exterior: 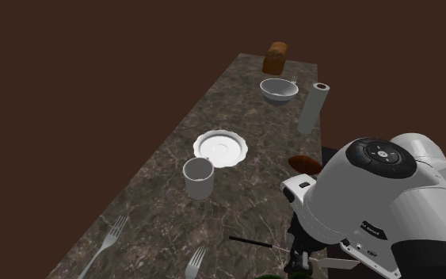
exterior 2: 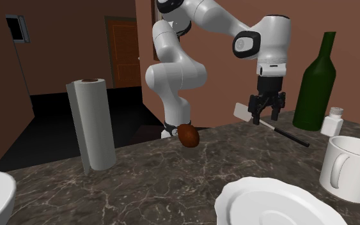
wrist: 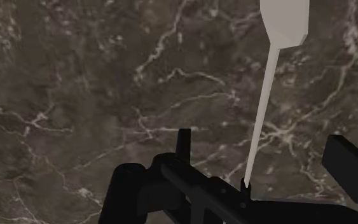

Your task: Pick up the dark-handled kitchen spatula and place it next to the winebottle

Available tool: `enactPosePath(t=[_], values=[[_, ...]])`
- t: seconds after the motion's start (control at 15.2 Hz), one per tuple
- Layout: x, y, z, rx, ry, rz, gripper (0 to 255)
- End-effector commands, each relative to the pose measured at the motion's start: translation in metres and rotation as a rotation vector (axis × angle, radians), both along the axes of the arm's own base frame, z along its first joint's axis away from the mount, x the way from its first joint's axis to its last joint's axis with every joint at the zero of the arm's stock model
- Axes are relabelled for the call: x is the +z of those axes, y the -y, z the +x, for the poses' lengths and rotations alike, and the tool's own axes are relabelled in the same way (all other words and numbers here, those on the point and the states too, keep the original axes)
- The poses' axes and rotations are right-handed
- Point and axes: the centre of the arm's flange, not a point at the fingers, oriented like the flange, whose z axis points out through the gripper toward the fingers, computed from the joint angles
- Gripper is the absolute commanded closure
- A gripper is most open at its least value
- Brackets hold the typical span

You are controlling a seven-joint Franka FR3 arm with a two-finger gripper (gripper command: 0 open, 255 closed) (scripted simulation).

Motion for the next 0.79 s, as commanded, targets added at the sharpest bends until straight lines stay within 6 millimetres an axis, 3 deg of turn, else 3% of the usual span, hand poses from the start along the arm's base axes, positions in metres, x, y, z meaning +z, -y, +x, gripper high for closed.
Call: enactPosePath(t=[0.0,0.2,0.73], values=[[0.013,0.000,-0.001,0.000,0.000,0.000,0],[0.050,0.001,-0.003,0.000,0.000,0.000,0],[0.050,0.001,-0.003,0.000,0.000,0.000,0]])
